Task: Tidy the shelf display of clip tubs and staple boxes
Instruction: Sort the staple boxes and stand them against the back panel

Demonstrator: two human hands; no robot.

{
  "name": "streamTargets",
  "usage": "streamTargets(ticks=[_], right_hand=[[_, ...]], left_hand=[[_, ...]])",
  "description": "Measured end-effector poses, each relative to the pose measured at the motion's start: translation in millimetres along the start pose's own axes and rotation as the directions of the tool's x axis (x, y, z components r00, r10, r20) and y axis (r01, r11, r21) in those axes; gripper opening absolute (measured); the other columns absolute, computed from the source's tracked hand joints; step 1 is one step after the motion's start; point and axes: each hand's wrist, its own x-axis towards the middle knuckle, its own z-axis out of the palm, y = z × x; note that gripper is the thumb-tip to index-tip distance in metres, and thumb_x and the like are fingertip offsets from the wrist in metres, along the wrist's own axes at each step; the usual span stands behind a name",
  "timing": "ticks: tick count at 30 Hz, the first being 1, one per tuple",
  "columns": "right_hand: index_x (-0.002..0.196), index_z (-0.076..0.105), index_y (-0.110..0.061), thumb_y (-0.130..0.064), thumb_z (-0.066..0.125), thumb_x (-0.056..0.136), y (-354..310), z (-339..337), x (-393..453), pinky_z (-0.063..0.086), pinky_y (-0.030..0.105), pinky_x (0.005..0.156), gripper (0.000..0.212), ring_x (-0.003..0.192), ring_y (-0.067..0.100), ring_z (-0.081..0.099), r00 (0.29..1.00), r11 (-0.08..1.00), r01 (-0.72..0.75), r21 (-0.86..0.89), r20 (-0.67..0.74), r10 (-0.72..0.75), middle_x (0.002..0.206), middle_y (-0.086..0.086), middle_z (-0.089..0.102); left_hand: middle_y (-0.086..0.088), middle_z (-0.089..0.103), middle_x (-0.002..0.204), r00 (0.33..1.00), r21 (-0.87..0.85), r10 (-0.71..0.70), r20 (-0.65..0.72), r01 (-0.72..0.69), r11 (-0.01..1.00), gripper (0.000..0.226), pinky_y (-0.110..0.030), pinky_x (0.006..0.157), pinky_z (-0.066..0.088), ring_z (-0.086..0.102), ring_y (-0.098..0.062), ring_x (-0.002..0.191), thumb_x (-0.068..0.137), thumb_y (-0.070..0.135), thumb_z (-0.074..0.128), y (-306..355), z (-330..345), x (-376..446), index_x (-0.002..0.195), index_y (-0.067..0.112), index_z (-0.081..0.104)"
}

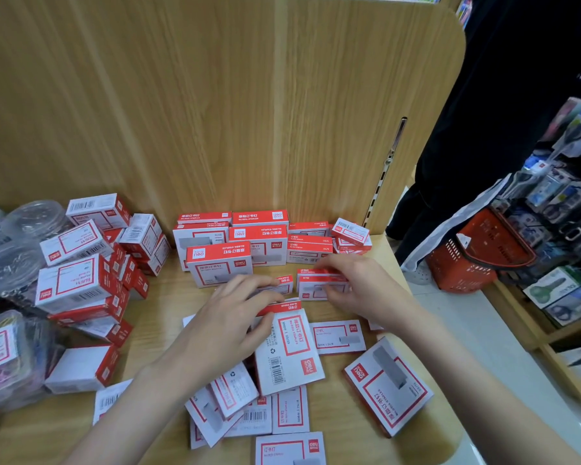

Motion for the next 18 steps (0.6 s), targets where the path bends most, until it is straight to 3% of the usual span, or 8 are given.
streamTargets(ticks=[4,9,13,16,18], right_hand=[[0.118,0.053,-0.019,-0.021,0.059,0.087,-3.3,6.3,10.9,0.042,0.026,0.091,0.031,0.112,0.014,0.047,0.994,1.000,0.011,-0.001,-0.106,-0.011,0.120,-0.002,0.056],[0.122,0.052,-0.018,-0.024,0.063,0.084,1.7,2.8,12.4,0.042,0.030,0.092,0.040,0.113,0.017,0.043,0.995,0.999,0.014,-0.044,-0.099,-0.018,0.122,-0.001,0.051],[0.111,0.059,-0.015,-0.023,0.068,0.080,6.5,-8.5,-5.6,0.043,0.021,0.078,0.033,0.093,0.010,0.048,0.983,0.998,0.035,0.050,-0.180,-0.025,0.108,-0.003,0.056],[0.102,0.061,-0.022,-0.029,0.073,0.076,3.1,-14.5,-25.0,0.043,0.020,0.074,0.030,0.087,0.003,0.049,0.999,0.986,0.050,0.162,-0.002,-0.050,0.100,-0.009,0.056],[0.106,0.058,-0.027,-0.040,0.072,0.073,1.2,-12.0,-33.1,0.039,0.020,0.082,0.038,0.098,0.004,0.041,0.985,0.997,0.034,0.065,0.167,-0.044,0.107,-0.011,0.049]], left_hand=[[0.008,0.054,0.121,1.000,-0.006,-0.008,0.005,0.008,1.000,0.036,-0.035,0.090,0.045,0.040,-0.005,0.114,0.089,0.039,0.036,0.4,-1.1,0.0,0.111,0.023,0.060],[0.006,0.054,0.122,1.000,0.006,-0.023,-0.011,0.023,1.000,0.036,-0.034,0.091,0.042,0.040,-0.008,0.116,0.089,0.039,0.038,1.7,-2.5,-1.2,0.113,0.024,0.059],[0.008,0.049,0.128,0.998,0.014,-0.060,-0.021,0.060,0.998,0.044,-0.026,0.093,0.034,0.035,-0.004,0.121,0.087,0.044,0.040,0.6,-5.0,-6.9,0.124,0.025,0.051],[0.019,0.040,0.129,0.996,-0.015,-0.092,0.019,0.093,0.996,0.055,-0.022,0.095,0.030,0.027,0.004,0.123,0.084,0.055,0.038,-1.1,-5.6,-13.0,0.131,0.027,0.043],[0.023,0.034,0.128,0.994,-0.032,-0.099,0.049,0.100,0.994,0.061,-0.021,0.097,0.028,0.024,0.007,0.124,0.082,0.060,0.038,-1.0,-5.9,-14.1,0.134,0.028,0.039]])
